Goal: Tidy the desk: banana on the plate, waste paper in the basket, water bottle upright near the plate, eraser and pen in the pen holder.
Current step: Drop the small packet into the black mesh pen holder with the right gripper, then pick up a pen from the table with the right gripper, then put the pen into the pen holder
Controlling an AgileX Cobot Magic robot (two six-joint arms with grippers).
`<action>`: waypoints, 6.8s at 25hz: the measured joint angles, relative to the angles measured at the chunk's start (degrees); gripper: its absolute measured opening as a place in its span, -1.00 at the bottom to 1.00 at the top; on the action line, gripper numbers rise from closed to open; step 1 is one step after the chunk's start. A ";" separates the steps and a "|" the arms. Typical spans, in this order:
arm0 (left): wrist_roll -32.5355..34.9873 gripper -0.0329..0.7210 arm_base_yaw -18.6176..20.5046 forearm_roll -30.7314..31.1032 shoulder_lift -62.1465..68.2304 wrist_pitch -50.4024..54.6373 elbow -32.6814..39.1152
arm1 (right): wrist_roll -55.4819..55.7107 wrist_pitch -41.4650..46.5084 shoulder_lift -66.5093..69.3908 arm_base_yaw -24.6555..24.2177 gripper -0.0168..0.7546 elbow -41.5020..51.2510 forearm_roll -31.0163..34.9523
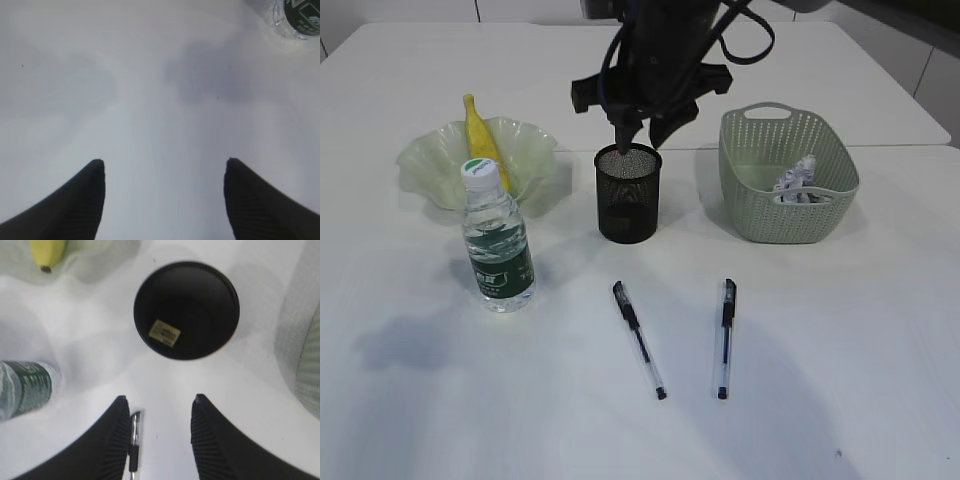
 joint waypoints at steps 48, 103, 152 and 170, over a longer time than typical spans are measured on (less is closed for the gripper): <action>0.00 0.47 0.00 -2.58 0.00 2.03 0.00 | 30.90 -22.28 -15.54 -2.12 -0.04 54.00 -1.75; 0.00 0.47 0.00 -2.58 0.00 0.26 0.00 | 19.37 -19.30 -5.53 -5.42 -0.48 46.27 2.34; 0.00 0.47 0.00 -2.58 0.00 0.83 0.00 | 3.35 -37.13 -21.65 -5.42 -0.82 49.56 -7.31; 0.00 0.47 0.00 -2.68 0.00 0.85 0.00 | 0.94 -83.78 -19.88 -5.42 -0.82 53.53 -8.08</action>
